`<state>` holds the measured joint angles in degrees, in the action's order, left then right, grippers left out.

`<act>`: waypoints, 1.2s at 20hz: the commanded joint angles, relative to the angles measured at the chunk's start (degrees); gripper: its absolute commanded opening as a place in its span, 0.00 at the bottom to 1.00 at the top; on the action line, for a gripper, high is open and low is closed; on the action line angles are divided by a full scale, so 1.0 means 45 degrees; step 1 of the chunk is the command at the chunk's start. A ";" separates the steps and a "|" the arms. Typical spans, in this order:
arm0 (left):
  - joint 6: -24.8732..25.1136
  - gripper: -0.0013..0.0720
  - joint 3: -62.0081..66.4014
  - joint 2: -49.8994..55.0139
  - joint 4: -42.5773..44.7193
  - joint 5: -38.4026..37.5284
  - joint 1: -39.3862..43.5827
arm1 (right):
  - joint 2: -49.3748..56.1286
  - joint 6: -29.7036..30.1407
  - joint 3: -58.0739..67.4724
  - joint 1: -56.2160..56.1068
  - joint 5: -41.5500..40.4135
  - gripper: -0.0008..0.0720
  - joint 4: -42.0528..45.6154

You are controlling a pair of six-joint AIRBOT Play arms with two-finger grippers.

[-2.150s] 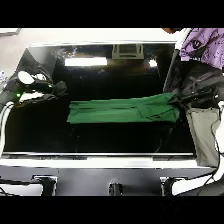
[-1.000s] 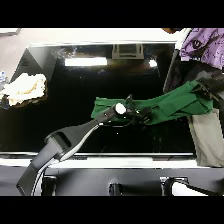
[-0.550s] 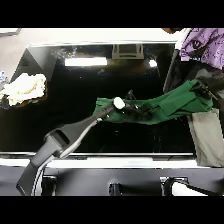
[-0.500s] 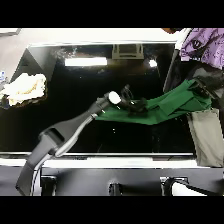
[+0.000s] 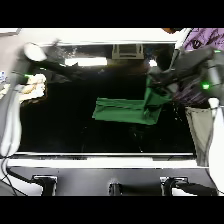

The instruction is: Fold the clothes and pants, and hang the long-sleeved shirts on hangers.

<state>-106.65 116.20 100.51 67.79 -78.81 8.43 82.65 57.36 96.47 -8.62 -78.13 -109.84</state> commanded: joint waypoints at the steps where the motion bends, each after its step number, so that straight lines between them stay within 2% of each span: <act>1: 0.0389 0.04 0.0000 -0.1404 0.0665 -0.1428 -0.2438 | 0.0719 -0.1749 0.0010 -0.2064 0.1365 0.05 0.0228; 6: 0.0427 0.04 0.0000 -0.1996 0.0665 -0.1598 -0.4056 | 0.1685 -0.2812 0.0010 -0.3497 0.2759 0.05 0.0029; 15: 0.0520 0.04 -0.0442 -0.1991 0.0661 -0.1627 -0.4153 | 0.3560 -0.2793 0.0010 -0.4095 0.4376 0.07 -0.0709; 16: 0.0525 0.04 -0.0442 -0.1991 0.0661 -0.1627 -0.4153 | 0.3706 -0.2788 0.0010 -0.4095 0.4872 0.18 -0.0923; 18: 0.0675 0.04 -0.0442 -0.1991 0.0665 -0.1627 -0.4153 | 0.3818 -0.2346 0.0010 -0.4095 0.5994 0.27 -0.1783; 20: 0.0753 0.04 -0.0442 -0.1991 0.0665 -0.1627 -0.4158 | 0.3745 -0.1341 0.0155 -0.4095 0.6227 0.65 -0.2856; 21: 0.0753 0.04 -0.0442 -0.1991 0.0670 -0.1622 -0.4153 | 0.3628 -0.0957 0.0282 -0.4090 0.5994 0.71 -0.3041; 24: 0.0753 0.04 -0.0442 -0.1991 0.0665 -0.1622 -0.4153 | 0.2618 -0.0151 0.0389 -0.3526 0.5047 0.71 -0.2968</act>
<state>-103.48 114.24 91.59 70.83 -86.13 -10.22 97.25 52.27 97.71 -26.22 -53.41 -121.14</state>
